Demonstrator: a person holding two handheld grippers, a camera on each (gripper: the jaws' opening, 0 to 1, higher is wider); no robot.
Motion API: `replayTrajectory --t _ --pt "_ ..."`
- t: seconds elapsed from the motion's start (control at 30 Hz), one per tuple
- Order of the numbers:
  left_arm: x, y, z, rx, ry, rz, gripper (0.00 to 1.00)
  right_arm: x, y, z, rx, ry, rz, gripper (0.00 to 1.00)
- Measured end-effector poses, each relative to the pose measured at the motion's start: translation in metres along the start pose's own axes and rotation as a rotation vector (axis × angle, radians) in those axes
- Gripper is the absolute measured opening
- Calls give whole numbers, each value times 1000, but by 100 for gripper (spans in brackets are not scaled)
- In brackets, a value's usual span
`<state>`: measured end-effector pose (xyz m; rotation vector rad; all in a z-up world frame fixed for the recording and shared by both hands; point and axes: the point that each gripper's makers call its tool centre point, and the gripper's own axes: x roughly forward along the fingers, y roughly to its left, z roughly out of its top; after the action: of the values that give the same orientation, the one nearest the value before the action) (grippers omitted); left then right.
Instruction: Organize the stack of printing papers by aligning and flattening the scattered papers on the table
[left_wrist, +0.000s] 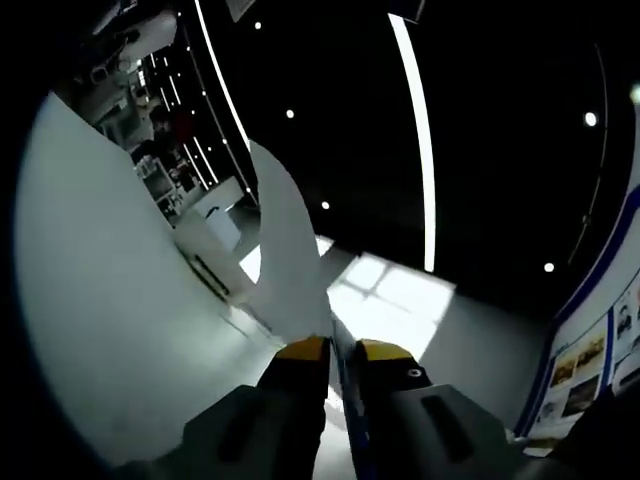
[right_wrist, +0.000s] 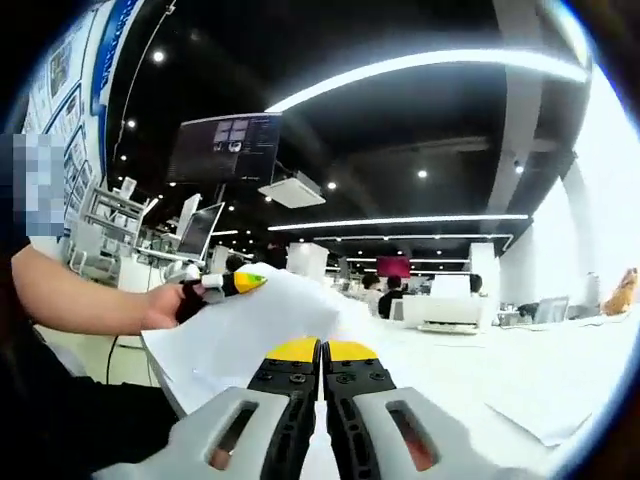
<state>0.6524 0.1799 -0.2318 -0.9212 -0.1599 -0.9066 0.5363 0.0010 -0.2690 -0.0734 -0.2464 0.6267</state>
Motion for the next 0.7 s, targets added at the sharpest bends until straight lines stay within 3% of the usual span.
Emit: replayTrajectory --t 0.2,0.3,0.43,0.57,0.7 --pt "-1 1 4 5 -22 3 16 1 17 -10 27 37 66 0" --pt "-1 -1 4 25 -24 -10 7 1 22 -15 52 56 92 0" --pt "-3 -10 7 62 -29 -43 6 -3 30 -39 117 163 153 0" --pt "-5 -10 9 48 -34 -45 6 -10 7 -39 163 152 77 24" --pt "-5 -12 10 35 -37 -59 6 -18 -20 -40 218 146 21 29"
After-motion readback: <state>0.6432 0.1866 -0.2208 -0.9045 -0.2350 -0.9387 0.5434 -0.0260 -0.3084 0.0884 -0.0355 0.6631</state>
